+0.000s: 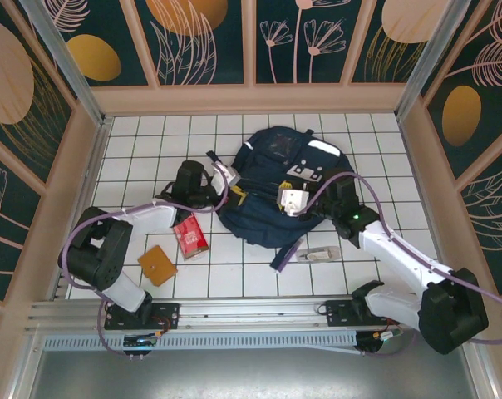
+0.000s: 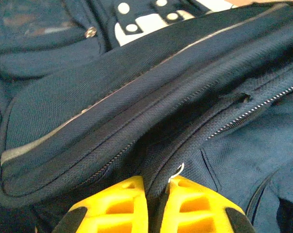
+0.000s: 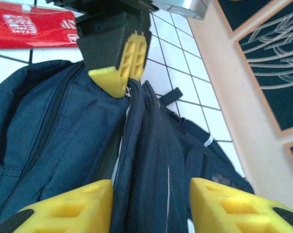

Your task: Pack the student bag

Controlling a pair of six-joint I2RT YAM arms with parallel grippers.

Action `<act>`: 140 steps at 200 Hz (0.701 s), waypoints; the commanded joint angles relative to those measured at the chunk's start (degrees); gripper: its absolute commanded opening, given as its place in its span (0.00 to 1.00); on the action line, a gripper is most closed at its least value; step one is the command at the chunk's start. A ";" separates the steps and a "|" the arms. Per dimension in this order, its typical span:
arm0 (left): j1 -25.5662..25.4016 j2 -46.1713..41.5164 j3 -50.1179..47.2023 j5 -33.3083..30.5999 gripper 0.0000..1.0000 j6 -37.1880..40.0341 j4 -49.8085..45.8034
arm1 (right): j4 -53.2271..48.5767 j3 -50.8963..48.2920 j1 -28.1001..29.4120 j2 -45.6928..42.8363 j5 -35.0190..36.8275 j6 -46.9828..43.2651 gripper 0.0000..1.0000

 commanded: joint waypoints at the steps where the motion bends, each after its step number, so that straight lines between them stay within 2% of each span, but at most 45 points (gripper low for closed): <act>1: -0.28 -2.05 1.85 0.66 0.00 -2.19 -4.41 | 0.91 2.04 3.21 2.99 7.85 4.38 0.52; 31: -2.78 -4.09 1.48 2.09 0.00 -7.89 -1.88 | -1.00 5.38 8.84 7.44 12.58 9.04 0.58; 49: -4.77 -3.99 2.47 1.13 0.00 -10.09 -2.36 | -1.10 6.90 12.15 10.44 17.72 11.46 0.59; 61: -5.91 -3.89 2.99 0.68 0.00 -11.16 -2.38 | -2.08 8.74 13.43 13.05 23.73 12.08 0.57; 71: -6.67 -3.95 3.09 0.80 0.00 -12.01 -1.76 | -2.15 9.77 13.61 14.96 29.22 12.06 0.49; 81: -7.23 -4.15 3.26 0.40 0.00 -12.91 -1.24 | -2.38 10.58 13.30 16.23 31.72 11.47 0.27; 91: -7.57 -4.23 3.35 0.05 0.00 -13.92 -0.79 | -4.21 11.71 13.04 16.52 31.12 9.44 0.07; 96: -7.59 -4.33 3.35 -0.30 0.04 -14.48 -0.61 | -5.29 12.30 12.87 16.46 30.28 8.35 0.00; 112: -7.53 -5.45 2.91 -2.57 0.10 -13.99 -1.83 | -8.21 13.43 11.92 15.55 27.82 4.83 0.00; 118: -7.53 -6.17 2.48 -4.94 0.12 -13.55 -2.98 | -9.08 13.74 11.25 14.88 24.95 3.71 0.00; 125: -7.39 -7.09 2.16 -8.47 0.21 -13.35 -4.22 | -10.59 13.84 10.18 13.72 21.44 2.11 0.00; 130: -7.20 -7.78 1.63 -10.51 0.23 -13.27 -4.93 | -10.97 13.89 9.24 12.95 18.66 2.00 0.00; 140: -6.52 -9.16 0.67 -11.04 0.29 -13.49 -5.51 | -10.74 14.21 7.31 11.72 14.31 3.52 0.00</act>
